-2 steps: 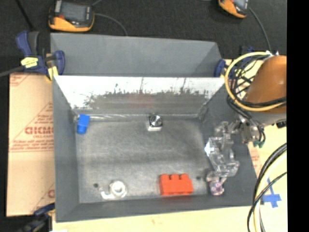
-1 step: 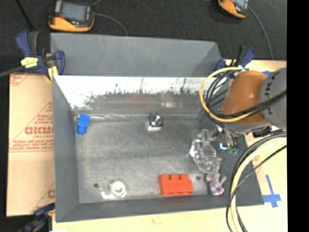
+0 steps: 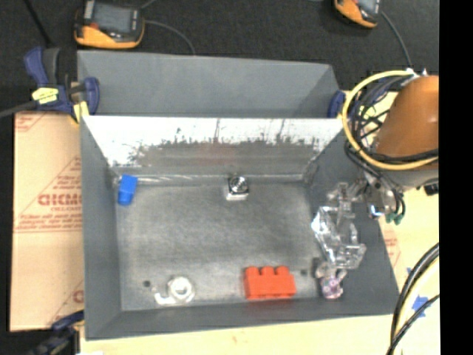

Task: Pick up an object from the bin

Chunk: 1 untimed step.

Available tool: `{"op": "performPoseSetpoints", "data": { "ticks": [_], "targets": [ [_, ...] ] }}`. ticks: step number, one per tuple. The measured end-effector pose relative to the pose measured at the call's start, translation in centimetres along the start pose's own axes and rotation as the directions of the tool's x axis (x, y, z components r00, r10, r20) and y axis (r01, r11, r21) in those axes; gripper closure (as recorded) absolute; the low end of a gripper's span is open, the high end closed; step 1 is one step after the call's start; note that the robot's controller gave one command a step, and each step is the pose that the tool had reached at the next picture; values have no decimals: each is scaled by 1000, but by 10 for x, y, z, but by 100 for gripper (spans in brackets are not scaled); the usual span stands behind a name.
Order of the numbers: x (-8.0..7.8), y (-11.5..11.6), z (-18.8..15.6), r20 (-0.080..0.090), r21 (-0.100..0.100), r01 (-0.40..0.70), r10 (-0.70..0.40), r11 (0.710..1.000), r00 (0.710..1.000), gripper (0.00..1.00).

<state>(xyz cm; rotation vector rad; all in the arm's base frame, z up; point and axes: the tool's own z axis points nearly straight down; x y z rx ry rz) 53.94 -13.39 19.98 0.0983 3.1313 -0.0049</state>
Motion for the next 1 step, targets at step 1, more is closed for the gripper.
{"op": "performPoseSetpoints", "data": {
  "ticks": [1],
  "targets": [
    [18,-17,-91,-1,-1,488,-488,873,873,100]
  ]
}}
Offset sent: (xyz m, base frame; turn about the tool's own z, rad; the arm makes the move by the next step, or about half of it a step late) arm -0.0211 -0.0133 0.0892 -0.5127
